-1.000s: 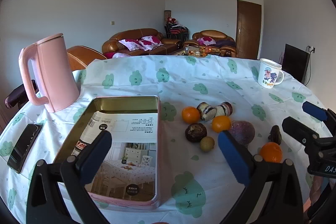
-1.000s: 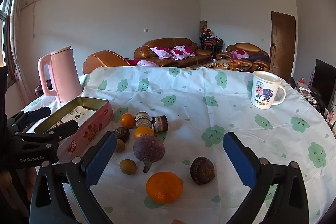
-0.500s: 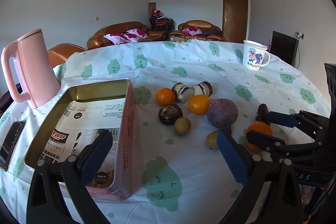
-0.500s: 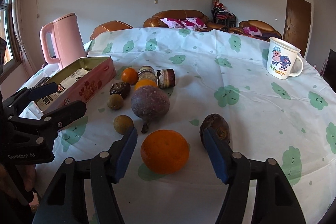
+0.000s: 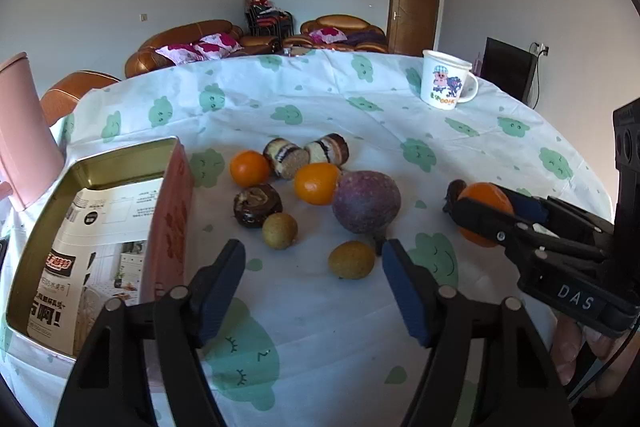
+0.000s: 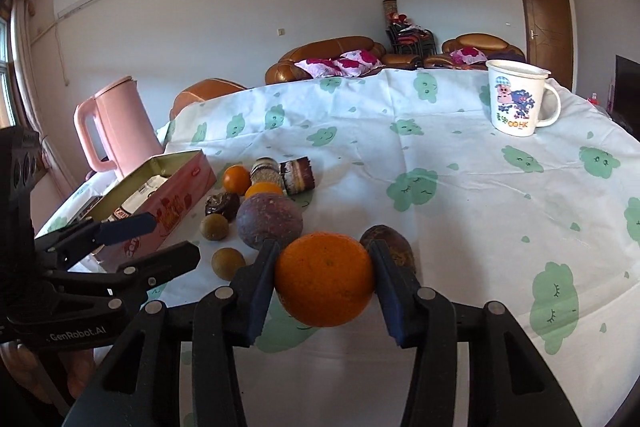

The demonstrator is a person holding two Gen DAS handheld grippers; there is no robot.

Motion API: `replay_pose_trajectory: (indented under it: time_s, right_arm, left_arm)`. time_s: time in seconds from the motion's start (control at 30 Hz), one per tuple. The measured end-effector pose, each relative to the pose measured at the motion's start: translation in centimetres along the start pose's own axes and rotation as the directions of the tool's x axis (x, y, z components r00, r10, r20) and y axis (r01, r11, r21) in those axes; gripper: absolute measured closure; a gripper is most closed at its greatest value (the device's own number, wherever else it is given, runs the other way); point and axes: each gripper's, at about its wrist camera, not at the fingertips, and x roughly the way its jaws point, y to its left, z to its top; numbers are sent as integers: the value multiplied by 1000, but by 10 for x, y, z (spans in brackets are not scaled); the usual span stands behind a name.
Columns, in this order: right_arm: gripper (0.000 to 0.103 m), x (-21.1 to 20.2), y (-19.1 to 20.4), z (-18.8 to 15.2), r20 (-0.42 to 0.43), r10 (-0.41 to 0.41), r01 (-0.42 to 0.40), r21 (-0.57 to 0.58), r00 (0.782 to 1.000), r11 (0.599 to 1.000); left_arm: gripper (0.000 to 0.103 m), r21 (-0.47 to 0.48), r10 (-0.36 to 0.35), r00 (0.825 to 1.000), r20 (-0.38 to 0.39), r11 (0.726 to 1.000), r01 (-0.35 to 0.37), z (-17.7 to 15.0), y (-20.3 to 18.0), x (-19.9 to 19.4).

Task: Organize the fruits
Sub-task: 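Grasp the large orange with the right gripper, then grasp the brown kiwi with the left gripper while the right gripper lifts the orange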

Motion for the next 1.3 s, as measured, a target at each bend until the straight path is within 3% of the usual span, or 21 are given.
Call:
replay_pose_trajectory:
  time_s: [0.1,0.17,0.23,0.33,0.47,0.73,1.3]
  right_arm:
    - [54,1,0,0,0,4,-4,6,1000,1000]
    - [54,1,-2,0,-2,11,-11,13,1000,1000]
    - [54,3,-3,0,-9,18,-18,15,1000,1000]
    - [54,4,0,0,-17,16,-16,-6,1000,1000]
    - [54,3,6,-1,-7,-1,1,-40,1000,999]
    - [54,-4,11,-3,42,-3,7,-78,999,997]
    - [54,-21,20,-9,144,32,-13,-132,989,991]
  left_arm:
    - [38,8,-27,998,-50,1000,27,2,-5,13]
    - [52,7,-53,995,-84,999,54,3,-8,21]
    - [53,14,-64,992,-110,998,66,3,-12,27]
    - [71,3,-76,988,-135,997,77,4,-12,35]
    - [72,27,-76,989,-123,996,80,2,-15,32]
    - [72,46,-36,999,20,998,35,1,-12,11]
    - [72,16,-28,982,188,1000,25,-2,-6,-15]
